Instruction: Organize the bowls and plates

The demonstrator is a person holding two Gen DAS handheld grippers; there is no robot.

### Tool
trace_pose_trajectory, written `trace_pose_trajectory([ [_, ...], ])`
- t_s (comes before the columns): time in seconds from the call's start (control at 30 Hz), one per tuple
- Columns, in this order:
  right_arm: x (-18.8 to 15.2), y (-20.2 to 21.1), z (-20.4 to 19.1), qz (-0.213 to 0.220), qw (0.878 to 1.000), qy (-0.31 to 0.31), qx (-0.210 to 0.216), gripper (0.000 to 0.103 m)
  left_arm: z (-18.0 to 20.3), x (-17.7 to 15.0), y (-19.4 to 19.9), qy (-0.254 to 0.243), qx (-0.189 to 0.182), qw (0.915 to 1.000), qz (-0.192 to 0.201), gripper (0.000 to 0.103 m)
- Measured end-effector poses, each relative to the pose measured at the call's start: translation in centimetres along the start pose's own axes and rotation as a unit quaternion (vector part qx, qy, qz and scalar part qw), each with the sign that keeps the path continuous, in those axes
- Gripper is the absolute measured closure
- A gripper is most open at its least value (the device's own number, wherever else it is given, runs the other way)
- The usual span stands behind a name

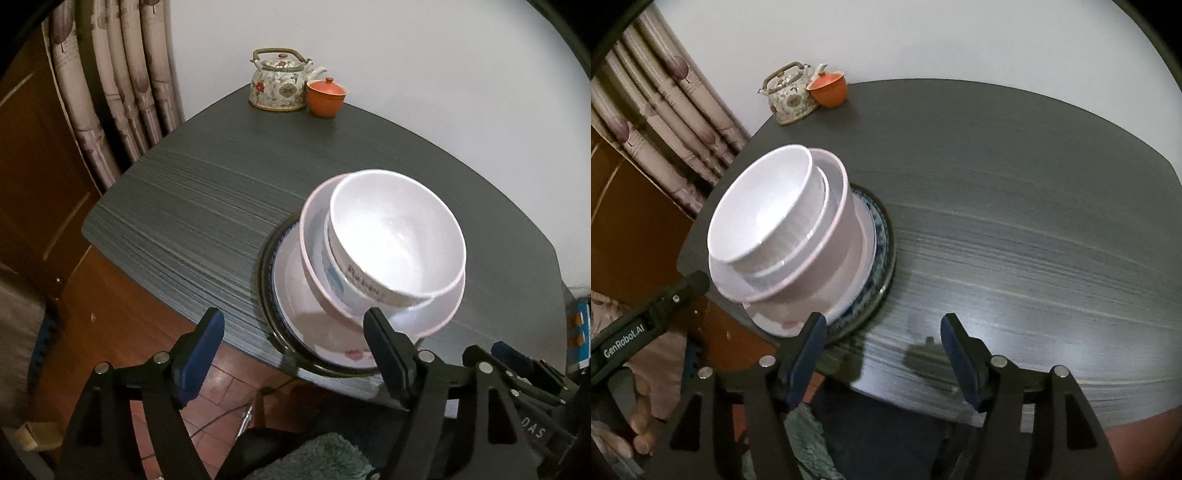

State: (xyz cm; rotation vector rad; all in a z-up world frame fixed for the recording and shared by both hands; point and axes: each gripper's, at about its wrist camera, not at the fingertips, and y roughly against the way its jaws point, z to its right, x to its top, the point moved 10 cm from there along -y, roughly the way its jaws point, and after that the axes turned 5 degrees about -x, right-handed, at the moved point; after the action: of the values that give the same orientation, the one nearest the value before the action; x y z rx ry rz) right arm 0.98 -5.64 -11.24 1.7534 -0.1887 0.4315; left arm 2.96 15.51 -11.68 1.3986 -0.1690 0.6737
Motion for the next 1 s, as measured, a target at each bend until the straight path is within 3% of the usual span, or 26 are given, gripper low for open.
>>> trace_pose_trajectory([
  [0.37, -2.8, 1.2, -1.8, 0.02, 0.999, 0.024, 0.007, 0.027, 0.8, -1.2, 0.8, -0.035, 0.019, 0.9986, 0.036, 0.021],
  [0.57, -3.3, 1.2, -1.9, 0.024, 0.999, 0.03, -0.006, 0.019, 0.6, -1.1, 1.4, -0.05, 0.03, 0.9964, 0.062, 0.011],
  [1.0, -3.7, 1.1, -2.2, 0.026, 0.999, 0.022, 0.005, 0.018, 1.4, -1.5, 1.3, -0.063, 0.021, 0.996, 0.06, 0.007],
])
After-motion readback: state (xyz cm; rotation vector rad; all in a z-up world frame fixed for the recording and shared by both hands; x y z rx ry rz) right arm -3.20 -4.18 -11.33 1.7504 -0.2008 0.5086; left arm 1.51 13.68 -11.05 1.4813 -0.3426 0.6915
